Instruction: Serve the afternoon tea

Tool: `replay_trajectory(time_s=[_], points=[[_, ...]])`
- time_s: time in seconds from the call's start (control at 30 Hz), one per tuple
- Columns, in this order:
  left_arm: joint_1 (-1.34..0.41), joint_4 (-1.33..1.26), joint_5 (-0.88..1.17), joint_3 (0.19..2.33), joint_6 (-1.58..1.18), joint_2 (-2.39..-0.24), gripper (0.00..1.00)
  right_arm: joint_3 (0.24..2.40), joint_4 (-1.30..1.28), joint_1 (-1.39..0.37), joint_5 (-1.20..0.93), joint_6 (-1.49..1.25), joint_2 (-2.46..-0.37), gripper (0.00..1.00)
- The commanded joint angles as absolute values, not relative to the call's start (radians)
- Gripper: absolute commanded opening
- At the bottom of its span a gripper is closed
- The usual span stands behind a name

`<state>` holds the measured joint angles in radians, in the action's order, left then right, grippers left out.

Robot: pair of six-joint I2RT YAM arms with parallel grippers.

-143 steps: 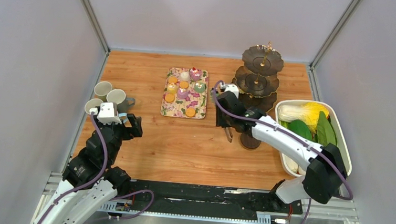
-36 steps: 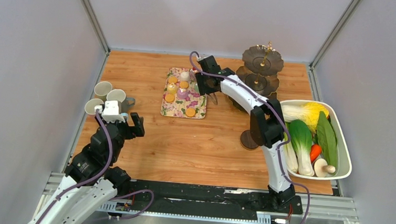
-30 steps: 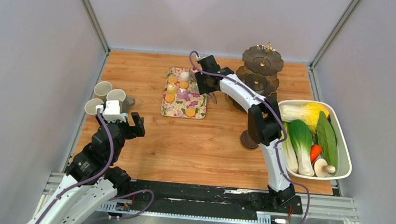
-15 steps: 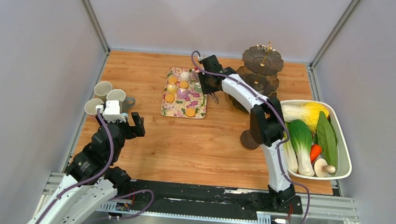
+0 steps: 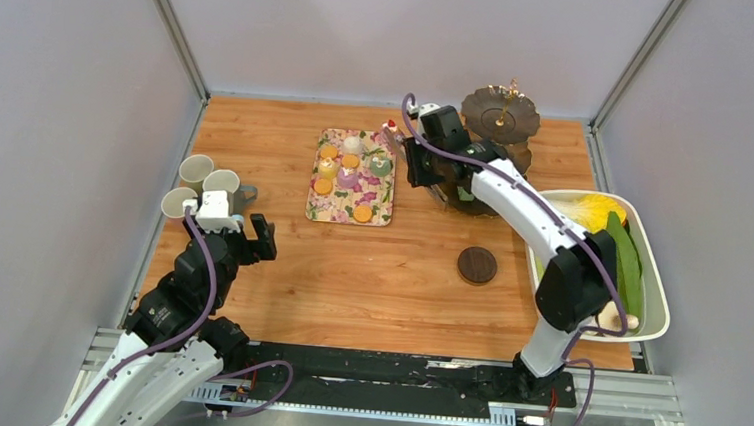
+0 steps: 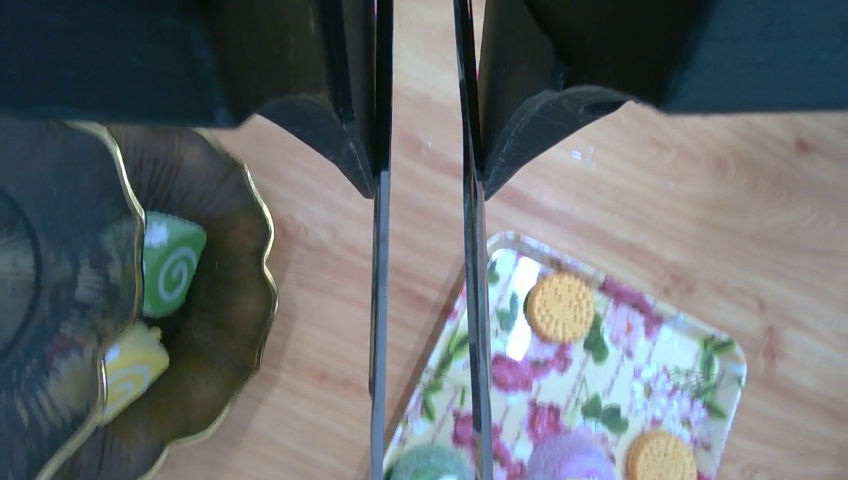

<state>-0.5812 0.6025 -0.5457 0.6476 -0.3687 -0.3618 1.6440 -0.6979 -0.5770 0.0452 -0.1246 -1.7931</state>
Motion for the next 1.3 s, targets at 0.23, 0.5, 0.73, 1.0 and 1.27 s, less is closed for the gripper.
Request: replay_trajectory(time_s=[0.23, 0.5, 0.73, 1.0, 1.27], points=[[-0.582, 0.464, -0.555, 0.664, -0.319, -0.370, 1.00, 1.356, -0.851, -0.563, -0.002, -0.187, -1.487, 0.28], [-0.583, 0.340, -0.578, 0.644, -0.262, -0.425, 1.00, 1.263, -0.965, -0.503, -0.002, -0.212, -1.366, 0.30], [-0.583, 0.334, -0.581, 0.610, -0.246, -0.414, 1.00, 1.213, -0.994, -0.368, 0.087, -0.281, -1.334, 0.29], [-0.583, 0.320, -0.567, 0.600, -0.231, -0.414, 1.00, 1.173, -0.935, -0.261, 0.111, -0.340, -1.372, 0.29], [-0.584, 0.315, -0.562, 0.595, -0.223, -0.415, 1.00, 1.179, -0.802, -0.233, 0.148, -0.425, -1.440, 0.30]])
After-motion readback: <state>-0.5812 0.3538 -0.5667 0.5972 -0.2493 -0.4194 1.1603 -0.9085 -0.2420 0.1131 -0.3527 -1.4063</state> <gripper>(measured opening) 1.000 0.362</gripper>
